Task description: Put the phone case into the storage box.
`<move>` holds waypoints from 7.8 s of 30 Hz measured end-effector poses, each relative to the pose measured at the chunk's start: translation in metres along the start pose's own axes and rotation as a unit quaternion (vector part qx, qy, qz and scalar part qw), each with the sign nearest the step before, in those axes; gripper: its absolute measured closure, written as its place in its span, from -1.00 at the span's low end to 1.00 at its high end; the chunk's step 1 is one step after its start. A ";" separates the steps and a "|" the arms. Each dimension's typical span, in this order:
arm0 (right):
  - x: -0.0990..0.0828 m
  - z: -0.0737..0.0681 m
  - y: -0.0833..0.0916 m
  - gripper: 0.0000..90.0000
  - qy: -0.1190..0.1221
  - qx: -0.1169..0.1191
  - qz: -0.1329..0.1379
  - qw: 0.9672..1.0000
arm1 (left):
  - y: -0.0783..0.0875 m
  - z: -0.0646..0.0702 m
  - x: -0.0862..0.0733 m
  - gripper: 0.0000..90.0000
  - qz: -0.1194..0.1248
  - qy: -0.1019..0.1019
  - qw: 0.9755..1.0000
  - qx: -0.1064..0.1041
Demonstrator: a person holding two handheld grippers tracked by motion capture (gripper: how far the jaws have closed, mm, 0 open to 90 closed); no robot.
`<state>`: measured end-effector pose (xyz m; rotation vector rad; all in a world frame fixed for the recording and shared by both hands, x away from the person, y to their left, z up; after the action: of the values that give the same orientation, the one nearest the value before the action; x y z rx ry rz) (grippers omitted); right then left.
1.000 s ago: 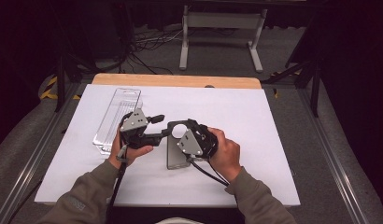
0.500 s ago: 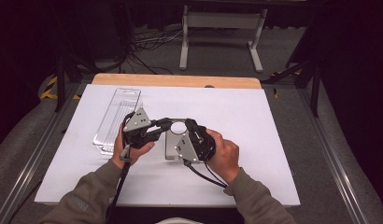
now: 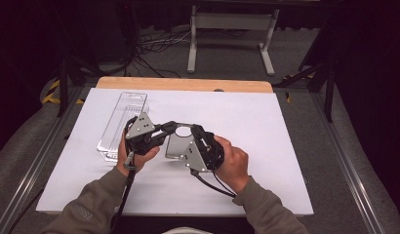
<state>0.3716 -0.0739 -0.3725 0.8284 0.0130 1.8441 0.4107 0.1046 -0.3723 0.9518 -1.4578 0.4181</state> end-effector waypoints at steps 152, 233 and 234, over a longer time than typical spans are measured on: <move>-0.139 -0.013 0.069 -0.64 -0.239 0.129 0.083 0.959 | 0.065 -0.088 0.004 0.82 0.096 0.067 0.991 0.069; -0.142 -0.016 0.043 -0.64 -0.263 0.135 0.037 0.955 | -0.033 -0.221 -0.015 0.81 0.026 0.047 0.990 0.129; -0.143 -0.016 0.043 -0.64 -0.264 0.134 0.037 0.954 | -0.034 -0.222 -0.016 0.81 0.027 0.048 0.990 0.128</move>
<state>0.3556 -0.2045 -0.4438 1.5127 -0.1098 1.6561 0.5770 0.2555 -0.3637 1.0817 -1.3665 0.6954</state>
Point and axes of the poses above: each handheld gripper's, and its own axes: y roughly backward along the jaws, x roughly out of its top, z roughly to its right, the point moved 3 cm from there along -y, roughly forward along the jaws, and after that the axes turned 14 degrees about x, right-handed, at the moved point
